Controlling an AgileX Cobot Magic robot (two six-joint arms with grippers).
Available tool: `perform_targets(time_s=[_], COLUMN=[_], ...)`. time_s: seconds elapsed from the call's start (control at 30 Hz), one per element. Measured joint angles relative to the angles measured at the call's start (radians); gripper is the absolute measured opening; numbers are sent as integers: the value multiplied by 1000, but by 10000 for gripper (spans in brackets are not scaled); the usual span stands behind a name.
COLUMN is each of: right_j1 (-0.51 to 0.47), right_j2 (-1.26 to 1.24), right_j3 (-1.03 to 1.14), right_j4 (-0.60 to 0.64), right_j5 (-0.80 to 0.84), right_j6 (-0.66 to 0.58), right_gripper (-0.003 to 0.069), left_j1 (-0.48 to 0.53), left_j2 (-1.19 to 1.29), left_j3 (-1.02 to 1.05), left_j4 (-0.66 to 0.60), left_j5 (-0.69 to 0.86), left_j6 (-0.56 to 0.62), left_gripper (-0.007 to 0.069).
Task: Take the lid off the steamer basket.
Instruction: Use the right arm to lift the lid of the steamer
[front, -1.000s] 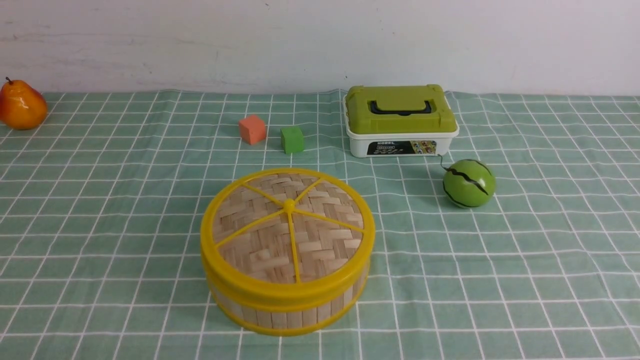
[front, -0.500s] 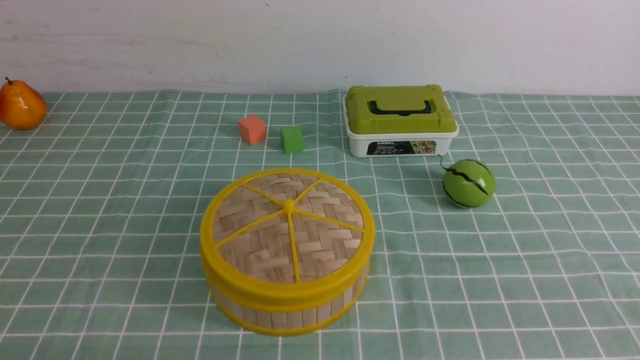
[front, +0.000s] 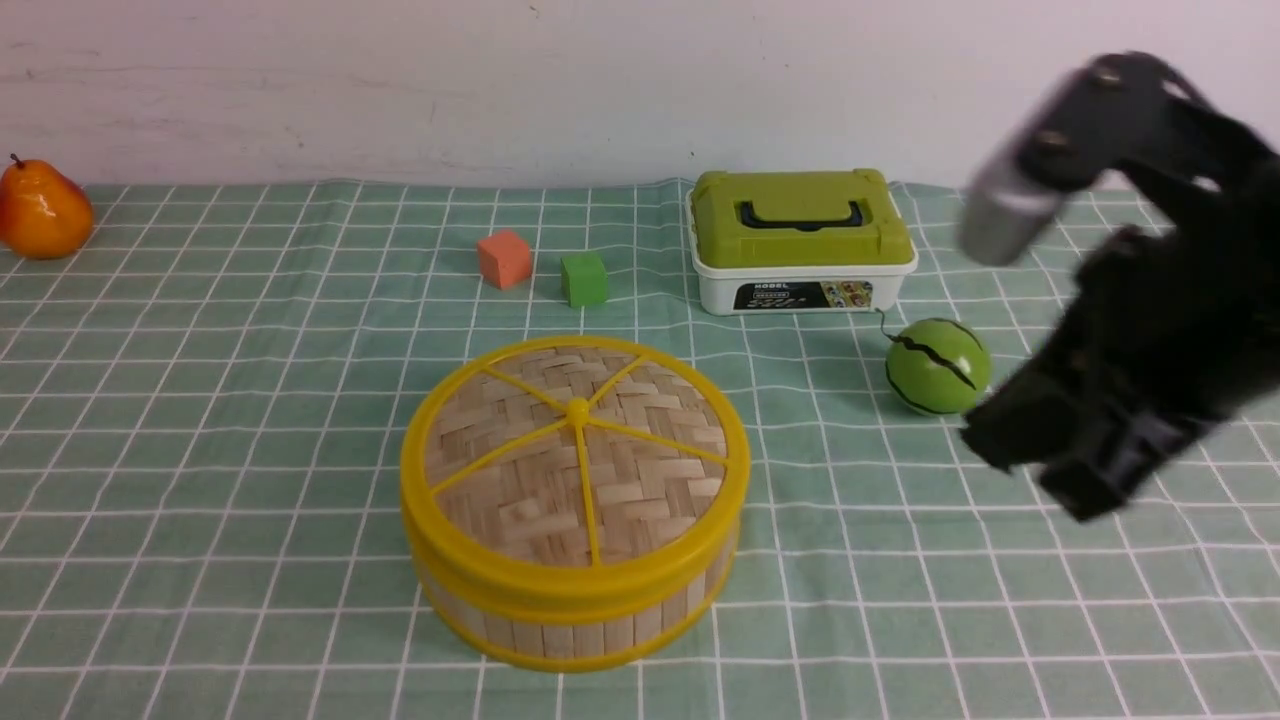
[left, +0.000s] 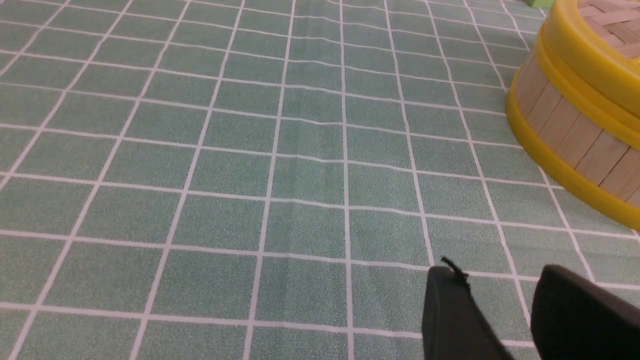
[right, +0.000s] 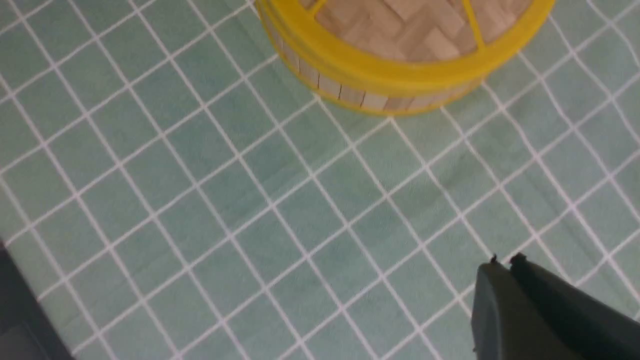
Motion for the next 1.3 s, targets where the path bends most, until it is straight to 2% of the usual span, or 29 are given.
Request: perform_targets(time_s=[0.13, 0.23, 0.37, 0.4, 0.43, 0.47, 0.53, 0.57, 0.6, 0.7, 0.87, 0.97, 1.13, 1.23, 1.3], right_j1=[71, 85, 89, 89, 89, 90, 93, 95, 101, 112, 119, 119, 119, 119, 119], right_j2=[176, 290, 489, 504, 555, 569, 634, 645, 688, 740, 794, 822, 838, 839, 838], right_j3=[-164, -272, -456, -470, -516, -528, -587, -600, -631, -663, -671, -671, -671, -674, -674], right_j4=[-40, -35, 6, 8, 22, 25, 26, 26, 23, 19, -2, -10, -13, -19, -20], right_j5=[-7, -12, -15, -15, -15, -15, -15, -15, -22, -53, -104, -117, -126, -126, -126], right_j6=[65, 83, 112, 113, 117, 118, 117, 117, 117, 117, 117, 117, 117, 117, 118], right_gripper=[20, 45, 162, 169, 236, 253, 347, 361, 416, 452, 430, 377, 259, 125, 75], left_j1=[0, 0, 0, 0, 0, 0, 0, 0, 0, 0, 0, 0, 0, 0, 0], left_j2=[0, 0, 0, 0, 0, 0, 0, 0, 0, 0, 0, 0, 0, 0, 0], left_j3=[0, 0, 0, 0, 0, 0, 0, 0, 0, 0, 0, 0, 0, 0, 0], left_j4=[0, 0, 0, 0, 0, 0, 0, 0, 0, 0, 0, 0, 0, 0, 0], left_j5=[0, 0, 0, 0, 0, 0, 0, 0, 0, 0, 0, 0, 0, 0, 0], left_j6=[0, 0, 0, 0, 0, 0, 0, 0, 0, 0, 0, 0, 0, 0, 0], left_gripper=[239, 239, 239, 239, 239, 239, 239, 239, 239, 239, 239, 239, 239, 239, 239])
